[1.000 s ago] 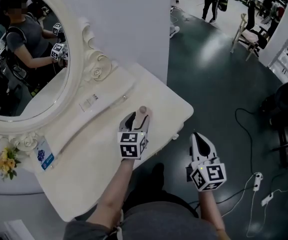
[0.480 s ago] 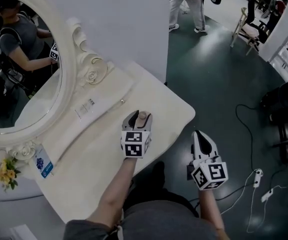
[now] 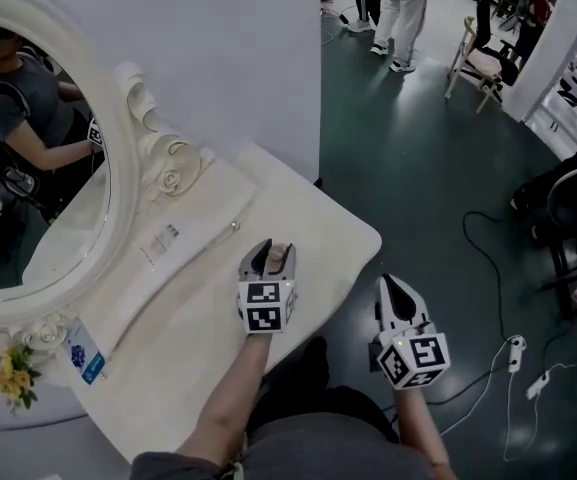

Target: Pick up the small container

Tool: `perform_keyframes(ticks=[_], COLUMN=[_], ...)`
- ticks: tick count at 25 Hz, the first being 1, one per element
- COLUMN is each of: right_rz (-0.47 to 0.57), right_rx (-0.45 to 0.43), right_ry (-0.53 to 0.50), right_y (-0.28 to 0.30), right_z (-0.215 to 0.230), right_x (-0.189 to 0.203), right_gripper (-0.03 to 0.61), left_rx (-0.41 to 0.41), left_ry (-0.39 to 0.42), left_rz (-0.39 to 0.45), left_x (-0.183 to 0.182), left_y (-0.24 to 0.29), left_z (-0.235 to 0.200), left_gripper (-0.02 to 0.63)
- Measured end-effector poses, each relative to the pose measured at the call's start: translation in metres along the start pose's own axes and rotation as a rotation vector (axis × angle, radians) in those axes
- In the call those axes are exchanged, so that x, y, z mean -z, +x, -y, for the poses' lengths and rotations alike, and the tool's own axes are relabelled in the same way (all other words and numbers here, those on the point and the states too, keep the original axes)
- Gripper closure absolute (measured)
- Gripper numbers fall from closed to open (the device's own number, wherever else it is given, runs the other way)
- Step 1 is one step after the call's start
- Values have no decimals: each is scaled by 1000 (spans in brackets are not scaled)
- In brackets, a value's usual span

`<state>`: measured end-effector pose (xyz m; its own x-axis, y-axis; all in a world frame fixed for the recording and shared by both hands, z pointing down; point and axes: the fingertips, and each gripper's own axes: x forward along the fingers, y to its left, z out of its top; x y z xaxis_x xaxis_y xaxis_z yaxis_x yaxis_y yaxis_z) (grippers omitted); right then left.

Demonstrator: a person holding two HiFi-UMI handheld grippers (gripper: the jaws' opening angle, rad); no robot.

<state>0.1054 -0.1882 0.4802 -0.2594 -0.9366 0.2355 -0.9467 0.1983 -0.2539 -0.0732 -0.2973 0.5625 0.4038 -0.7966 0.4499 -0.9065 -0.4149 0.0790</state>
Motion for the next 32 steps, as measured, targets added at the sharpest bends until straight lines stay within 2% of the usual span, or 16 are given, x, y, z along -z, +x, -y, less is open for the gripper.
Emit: perform_keyframes(ticks=[8, 15, 32], right_rz=[7, 22, 52], right_rx=[1, 4, -78], right_ry=[-17, -21, -43], right_y=[-1, -6, 2], right_z=[-4, -1, 17], right_x=[-6, -10, -34], right_gripper=[574, 574, 574], left_rx=[-10, -12, -23], left_ry=[62, 66, 86], left_rz=[-15, -17, 94], left_x=[-3, -6, -77], left_y=[0, -6, -27], left_z=[2, 3, 20], left_gripper=[471, 482, 485])
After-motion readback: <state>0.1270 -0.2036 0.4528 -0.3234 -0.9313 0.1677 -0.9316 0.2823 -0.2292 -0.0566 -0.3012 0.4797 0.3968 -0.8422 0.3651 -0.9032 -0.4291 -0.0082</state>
